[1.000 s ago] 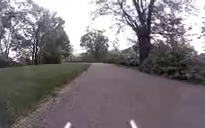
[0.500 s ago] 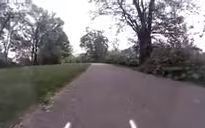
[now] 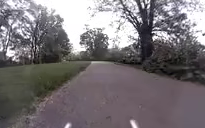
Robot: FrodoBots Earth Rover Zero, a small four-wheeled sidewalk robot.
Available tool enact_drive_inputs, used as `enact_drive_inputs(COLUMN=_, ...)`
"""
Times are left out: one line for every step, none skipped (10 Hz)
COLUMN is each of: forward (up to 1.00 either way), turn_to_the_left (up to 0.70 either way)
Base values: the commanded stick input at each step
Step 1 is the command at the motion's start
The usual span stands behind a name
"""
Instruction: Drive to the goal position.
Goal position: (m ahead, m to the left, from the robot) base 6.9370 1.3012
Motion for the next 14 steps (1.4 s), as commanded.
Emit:
enact_drive_inputs(forward=0.7, turn_to_the_left=0.0)
enact_drive_inputs(forward=0.7, turn_to_the_left=0.0)
enact_drive_inputs(forward=0.7, turn_to_the_left=0.0)
enact_drive_inputs(forward=0.7, turn_to_the_left=0.0)
enact_drive_inputs(forward=0.7, turn_to_the_left=0.0)
enact_drive_inputs(forward=0.7, turn_to_the_left=0.0)
enact_drive_inputs(forward=0.7, turn_to_the_left=0.0)
enact_drive_inputs(forward=0.7, turn_to_the_left=0.0)
enact_drive_inputs(forward=0.7, turn_to_the_left=0.0)
enact_drive_inputs(forward=0.7, turn_to_the_left=0.0)
enact_drive_inputs(forward=0.7, turn_to_the_left=0.0)
enact_drive_inputs(forward=0.7, turn_to_the_left=0.0)
enact_drive_inputs(forward=0.7, turn_to_the_left=0.0)
enact_drive_inputs(forward=0.7, turn_to_the_left=0.0)
